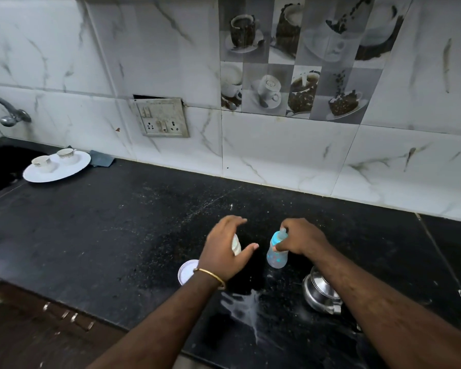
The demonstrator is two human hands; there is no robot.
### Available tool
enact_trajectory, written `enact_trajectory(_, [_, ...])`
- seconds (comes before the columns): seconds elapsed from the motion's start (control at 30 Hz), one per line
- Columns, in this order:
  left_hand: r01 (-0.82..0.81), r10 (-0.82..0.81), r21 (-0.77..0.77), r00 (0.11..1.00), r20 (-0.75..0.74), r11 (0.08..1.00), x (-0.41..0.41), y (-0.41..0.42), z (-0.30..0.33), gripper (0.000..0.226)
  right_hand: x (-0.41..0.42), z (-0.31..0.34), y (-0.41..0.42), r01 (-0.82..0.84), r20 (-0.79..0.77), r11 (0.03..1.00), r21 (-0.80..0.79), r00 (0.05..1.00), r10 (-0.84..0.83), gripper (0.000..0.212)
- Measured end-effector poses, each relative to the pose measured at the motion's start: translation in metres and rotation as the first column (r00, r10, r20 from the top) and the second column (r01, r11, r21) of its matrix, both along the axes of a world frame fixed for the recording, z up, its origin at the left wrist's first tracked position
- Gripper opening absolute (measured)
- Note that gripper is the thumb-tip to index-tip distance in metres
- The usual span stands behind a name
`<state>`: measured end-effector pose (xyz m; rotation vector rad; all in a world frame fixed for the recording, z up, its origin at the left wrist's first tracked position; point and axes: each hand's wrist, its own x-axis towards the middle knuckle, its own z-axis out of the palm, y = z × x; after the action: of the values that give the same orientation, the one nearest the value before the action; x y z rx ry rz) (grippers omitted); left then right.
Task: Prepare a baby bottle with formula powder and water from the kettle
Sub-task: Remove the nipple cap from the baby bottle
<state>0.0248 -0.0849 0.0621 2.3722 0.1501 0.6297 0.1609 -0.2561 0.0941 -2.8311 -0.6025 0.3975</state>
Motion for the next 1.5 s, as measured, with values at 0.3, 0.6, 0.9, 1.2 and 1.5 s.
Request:
enact_trajectory(0.3, [0.049, -0.137, -0.309, 0.954, -0.268, 0.950, 0.032, -0.038, 0.002, 0.084, -0.008, 0.033, 0.009, -0.018, 0.012, 0.993, 0.119, 1.000, 0.017, 0.048])
enact_trajectory(0.6, [0.128, -0.266, -0.539, 0.946, -0.186, 0.833, 0.053, -0.021, 0.000, 0.055, -0.021, 0.070, 0.022, 0.089, 0.064, 0.994, 0.064, 0.994, -0.093, 0.058])
enact_trajectory(0.9, [0.263, -0.399, -0.538, 0.904, -0.152, 0.800, 0.058, 0.003, 0.001, 0.047, -0.023, 0.076, 0.041, 0.079, 0.019, 0.993, 0.087, 0.997, -0.081, 0.051])
enact_trajectory(1.2, [0.333, -0.473, -0.527, 0.868, -0.154, 0.782, 0.057, 0.018, -0.009, 0.041, -0.029, 0.090, 0.047, -0.068, -0.202, 0.998, 0.020, 0.977, 0.070, 0.057])
enact_trajectory(1.5, [0.309, -0.435, -0.494, 0.886, -0.162, 0.813, 0.062, 0.006, 0.004, 0.049, -0.023, 0.108, 0.047, -0.105, -0.164, 0.981, -0.164, 0.983, 0.078, 0.044])
